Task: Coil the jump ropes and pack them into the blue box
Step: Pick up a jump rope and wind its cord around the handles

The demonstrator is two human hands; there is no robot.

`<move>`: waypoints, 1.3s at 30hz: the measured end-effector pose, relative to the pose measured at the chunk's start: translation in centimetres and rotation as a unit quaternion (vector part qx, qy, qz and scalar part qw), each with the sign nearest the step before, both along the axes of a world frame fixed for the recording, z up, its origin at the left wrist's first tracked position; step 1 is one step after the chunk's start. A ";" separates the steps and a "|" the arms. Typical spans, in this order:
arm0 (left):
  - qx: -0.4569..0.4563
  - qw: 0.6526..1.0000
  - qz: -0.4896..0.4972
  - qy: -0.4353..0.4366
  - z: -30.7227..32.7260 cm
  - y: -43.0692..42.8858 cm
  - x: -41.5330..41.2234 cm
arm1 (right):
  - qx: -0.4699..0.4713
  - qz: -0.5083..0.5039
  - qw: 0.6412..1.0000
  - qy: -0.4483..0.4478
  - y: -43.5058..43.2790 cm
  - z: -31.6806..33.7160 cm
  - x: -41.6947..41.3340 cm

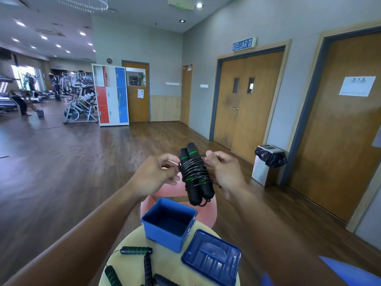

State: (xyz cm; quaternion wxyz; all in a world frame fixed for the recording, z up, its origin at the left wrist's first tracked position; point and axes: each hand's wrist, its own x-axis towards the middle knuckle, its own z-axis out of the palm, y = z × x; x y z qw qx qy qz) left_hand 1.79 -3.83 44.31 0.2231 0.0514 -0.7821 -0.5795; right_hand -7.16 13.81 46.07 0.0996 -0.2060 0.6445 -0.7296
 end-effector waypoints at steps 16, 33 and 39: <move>-0.002 1.000 -0.005 0.015 0.2 4.7 -2.8 | 0.180 0.000 0.941 0.285 -0.8 3.2 -2.1; 0.136 0.984 -0.103 0.046 2.0 2.7 -2.7 | 0.175 -0.067 0.835 0.518 -0.6 4.8 -4.1; -0.039 0.998 -0.026 0.045 2.1 1.3 -2.4 | 0.208 -0.075 0.815 0.536 -1.8 4.3 -4.2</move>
